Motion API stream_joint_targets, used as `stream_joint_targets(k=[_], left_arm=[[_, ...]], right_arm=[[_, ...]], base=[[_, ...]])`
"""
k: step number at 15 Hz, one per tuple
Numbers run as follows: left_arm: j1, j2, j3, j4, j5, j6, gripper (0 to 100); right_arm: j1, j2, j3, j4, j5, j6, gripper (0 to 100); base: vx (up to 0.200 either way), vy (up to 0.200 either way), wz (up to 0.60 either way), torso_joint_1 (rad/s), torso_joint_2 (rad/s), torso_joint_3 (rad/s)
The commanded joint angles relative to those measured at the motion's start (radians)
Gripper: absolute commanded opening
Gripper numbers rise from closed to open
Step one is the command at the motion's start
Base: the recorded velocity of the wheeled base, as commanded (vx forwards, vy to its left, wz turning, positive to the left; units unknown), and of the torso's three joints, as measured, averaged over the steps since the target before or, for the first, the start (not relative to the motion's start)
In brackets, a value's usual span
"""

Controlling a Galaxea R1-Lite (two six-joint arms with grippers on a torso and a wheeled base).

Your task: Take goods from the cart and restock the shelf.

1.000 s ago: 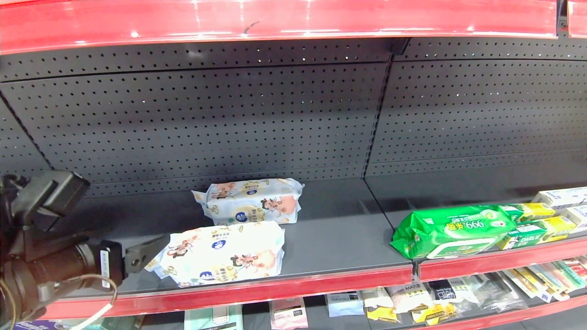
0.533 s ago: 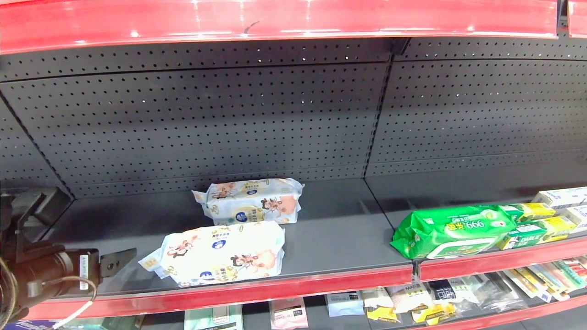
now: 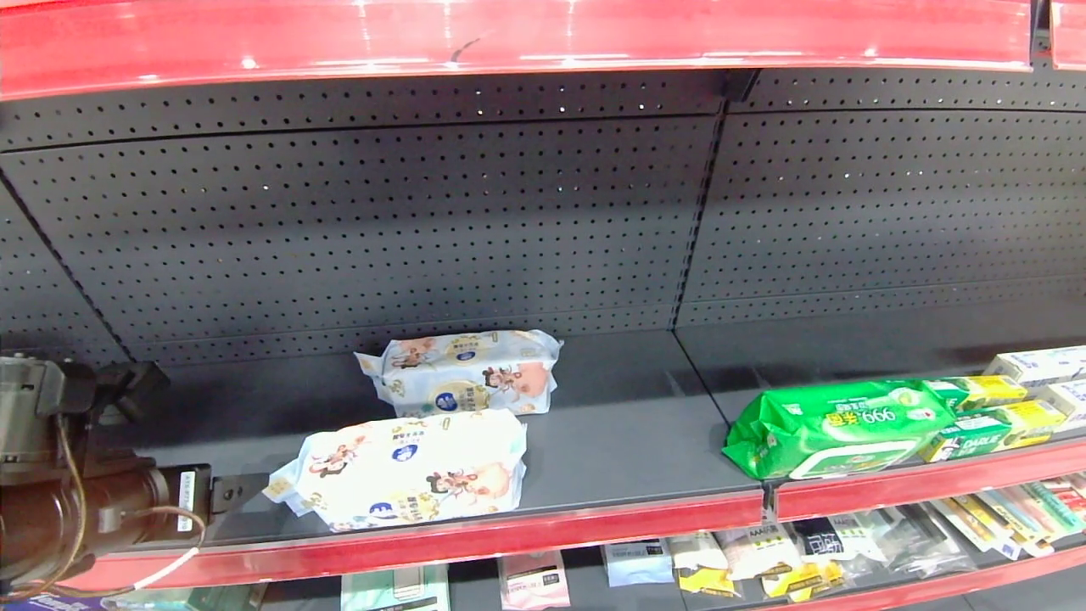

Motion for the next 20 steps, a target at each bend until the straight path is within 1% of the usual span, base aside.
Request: stream_joint_targets(k=[1,4,5,9,11,15,20], left_arm=[[-0.001,0.060,-0.009,-0.012,-0.005,0.013,100],[-0.002,0.086,-0.015,-0.020,-0.013,0.050,100],[-0.016,0.092,-0.015,-0.020,-0.019,0.057,100],[-0.028,0.135,-0.029,-0.037,-0.027,0.059,100],[-0.038,0.166,-0.033,-0.087,-0.027,0.060,100],[-0.059,0.187,-0.037,-0.095,-0.028,0.060,100],[-0.093,0.212,-0.073,-0.095,-0.027,0.059,100]], right_arm=[[0.000,0.001,0.000,0.000,0.000,0.000,100],[0.000,0.001,0.000,0.000,0.000,0.000,100],[0.000,0.001,0.000,0.000,0.000,0.000,100],[0.000,0.001,0.000,0.000,0.000,0.000,100],[0.000,0.001,0.000,0.000,0.000,0.000,100],[0.000,0.001,0.000,0.000,0.000,0.000,100],[0.000,0.001,0.000,0.000,0.000,0.000,100]], base=[[0.000,0.000,0.00,0.000,0.00,0.000],[0.000,0.000,0.00,0.000,0.00,0.000],[0.000,0.000,0.00,0.000,0.00,0.000],[0.000,0.000,0.00,0.000,0.00,0.000],[0.000,0.000,0.00,0.000,0.00,0.000],[0.000,0.000,0.00,0.000,0.00,0.000],[0.000,0.000,0.00,0.000,0.00,0.000]])
